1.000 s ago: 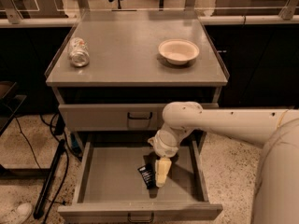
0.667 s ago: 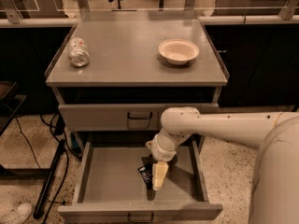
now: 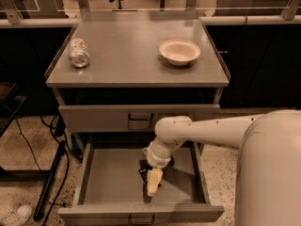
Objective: Pick rxbar blueberry from middle drawer and place on counter
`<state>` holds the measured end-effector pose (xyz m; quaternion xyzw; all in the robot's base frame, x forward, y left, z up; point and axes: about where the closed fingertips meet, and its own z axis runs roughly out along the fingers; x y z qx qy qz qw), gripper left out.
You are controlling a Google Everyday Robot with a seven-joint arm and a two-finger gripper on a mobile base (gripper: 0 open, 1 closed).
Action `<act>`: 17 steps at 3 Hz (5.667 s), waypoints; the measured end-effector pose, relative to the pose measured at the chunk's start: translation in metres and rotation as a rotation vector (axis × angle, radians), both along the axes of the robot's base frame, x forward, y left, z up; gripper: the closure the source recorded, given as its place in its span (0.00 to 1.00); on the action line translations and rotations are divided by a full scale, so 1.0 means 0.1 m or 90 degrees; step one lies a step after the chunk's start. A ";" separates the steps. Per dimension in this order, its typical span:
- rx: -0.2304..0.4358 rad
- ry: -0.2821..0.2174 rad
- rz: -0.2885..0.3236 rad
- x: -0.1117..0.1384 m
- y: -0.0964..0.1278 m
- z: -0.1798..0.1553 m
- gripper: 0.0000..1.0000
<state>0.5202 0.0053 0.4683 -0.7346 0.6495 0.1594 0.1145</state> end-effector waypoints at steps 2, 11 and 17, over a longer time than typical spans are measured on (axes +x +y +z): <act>-0.005 0.001 0.036 0.04 0.01 -0.44 0.00; -0.011 0.042 0.052 0.26 -0.14 -1.31 0.96; -0.017 -0.015 -0.049 -0.12 -0.46 -0.48 1.00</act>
Offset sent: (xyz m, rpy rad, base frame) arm 0.0098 0.0017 -0.0470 -0.0091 -0.0094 0.0757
